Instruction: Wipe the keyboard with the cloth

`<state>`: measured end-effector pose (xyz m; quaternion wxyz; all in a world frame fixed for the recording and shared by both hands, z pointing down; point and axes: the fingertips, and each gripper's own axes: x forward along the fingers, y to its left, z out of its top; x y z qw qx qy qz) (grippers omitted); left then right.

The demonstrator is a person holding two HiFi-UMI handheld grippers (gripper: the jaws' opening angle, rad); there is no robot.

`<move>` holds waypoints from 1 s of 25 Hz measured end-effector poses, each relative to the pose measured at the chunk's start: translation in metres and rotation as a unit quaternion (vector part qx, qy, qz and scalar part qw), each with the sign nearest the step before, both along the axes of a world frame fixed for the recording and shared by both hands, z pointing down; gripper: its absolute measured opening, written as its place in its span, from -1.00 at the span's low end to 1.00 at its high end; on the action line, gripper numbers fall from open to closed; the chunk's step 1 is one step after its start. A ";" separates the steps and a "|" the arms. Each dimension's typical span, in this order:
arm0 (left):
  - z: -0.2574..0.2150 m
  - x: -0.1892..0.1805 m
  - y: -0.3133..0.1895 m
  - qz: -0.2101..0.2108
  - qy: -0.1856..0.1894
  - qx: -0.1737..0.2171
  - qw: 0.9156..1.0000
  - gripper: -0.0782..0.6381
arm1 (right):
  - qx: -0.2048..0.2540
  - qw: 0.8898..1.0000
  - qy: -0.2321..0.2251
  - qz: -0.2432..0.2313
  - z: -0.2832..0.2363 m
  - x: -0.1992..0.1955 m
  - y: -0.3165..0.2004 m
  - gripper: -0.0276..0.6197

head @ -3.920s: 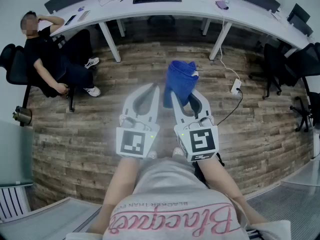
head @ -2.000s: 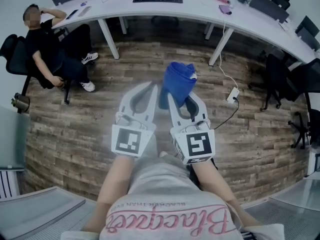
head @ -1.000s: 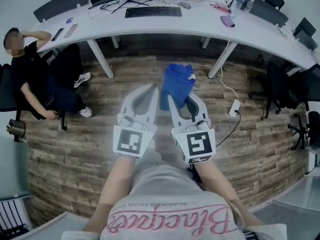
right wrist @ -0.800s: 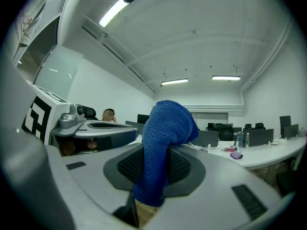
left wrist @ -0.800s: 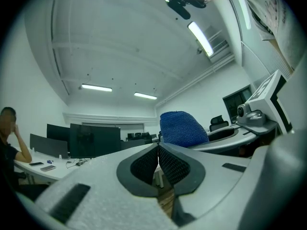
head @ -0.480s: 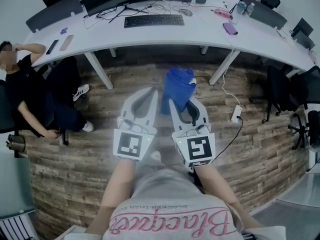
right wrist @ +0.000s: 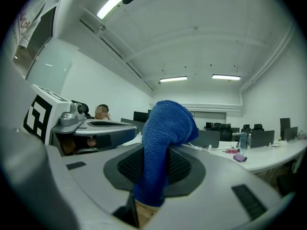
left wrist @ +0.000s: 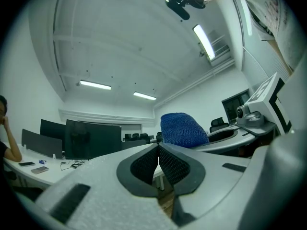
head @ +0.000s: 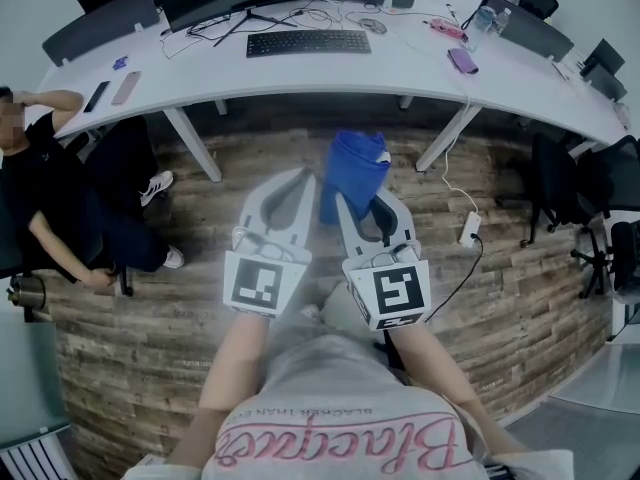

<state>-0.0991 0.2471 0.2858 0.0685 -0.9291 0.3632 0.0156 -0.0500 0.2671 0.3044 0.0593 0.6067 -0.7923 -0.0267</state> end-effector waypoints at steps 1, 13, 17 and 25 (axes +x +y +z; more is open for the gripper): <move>0.000 -0.001 -0.003 -0.001 0.000 0.001 1.000 -0.77 | 0.000 1.000 0.001 0.000 0.000 -0.001 -0.003 -0.63; 0.004 -0.012 -0.041 -0.021 0.002 0.003 1.000 -0.77 | 0.003 1.000 -0.001 -0.010 0.006 -0.006 -0.042 -0.63; 0.006 -0.008 -0.060 -0.025 -0.001 0.005 1.000 -0.77 | 0.003 1.000 -0.005 -0.015 0.009 -0.003 -0.062 -0.63; 0.010 0.013 -0.118 -0.034 -0.004 0.002 0.999 -0.77 | 0.000 1.000 -0.009 -0.028 0.013 0.017 -0.120 -0.63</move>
